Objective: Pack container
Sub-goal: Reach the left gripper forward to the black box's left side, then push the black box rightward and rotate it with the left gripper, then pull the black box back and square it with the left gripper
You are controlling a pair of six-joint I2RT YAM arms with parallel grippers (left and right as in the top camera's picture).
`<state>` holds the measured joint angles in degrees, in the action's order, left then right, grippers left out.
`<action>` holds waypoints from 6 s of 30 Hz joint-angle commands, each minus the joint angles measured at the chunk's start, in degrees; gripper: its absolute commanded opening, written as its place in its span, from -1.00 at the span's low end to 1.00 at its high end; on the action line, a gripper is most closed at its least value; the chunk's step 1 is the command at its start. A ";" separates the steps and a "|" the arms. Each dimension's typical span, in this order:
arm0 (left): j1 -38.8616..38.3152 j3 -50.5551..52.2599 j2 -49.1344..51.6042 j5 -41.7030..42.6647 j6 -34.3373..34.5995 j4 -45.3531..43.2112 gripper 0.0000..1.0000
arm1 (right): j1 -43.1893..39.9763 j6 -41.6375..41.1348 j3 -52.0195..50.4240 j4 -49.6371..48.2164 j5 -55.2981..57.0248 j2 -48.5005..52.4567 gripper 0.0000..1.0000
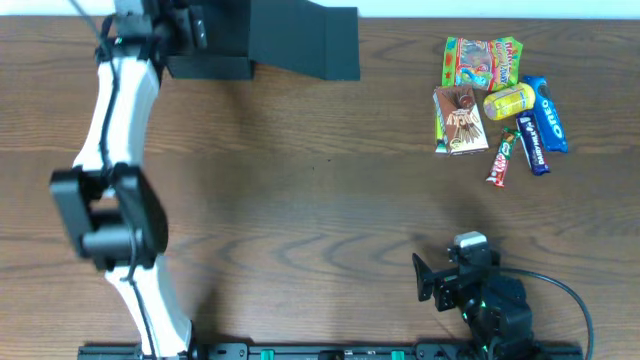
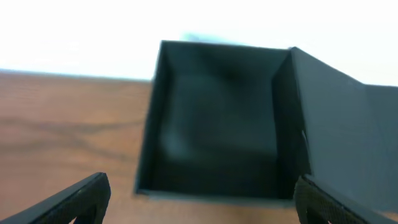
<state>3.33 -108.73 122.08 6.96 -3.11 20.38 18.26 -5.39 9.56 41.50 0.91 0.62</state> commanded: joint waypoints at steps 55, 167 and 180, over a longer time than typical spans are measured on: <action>-4.74 -41.27 9.27 -10.54 -3.58 45.75 0.91 | -0.31 0.52 -0.44 0.00 0.20 -0.31 0.99; -35.47 -30.97 20.33 7.61 49.70 76.46 -0.88 | -0.28 0.52 -0.44 0.00 0.20 -0.31 0.98; -35.50 -30.97 13.70 -12.24 43.89 73.33 0.91 | -0.31 0.55 -0.44 0.00 0.20 -0.31 0.99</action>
<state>-32.40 -139.83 141.12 8.01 42.11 92.27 18.22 -5.39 9.56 41.47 0.91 0.64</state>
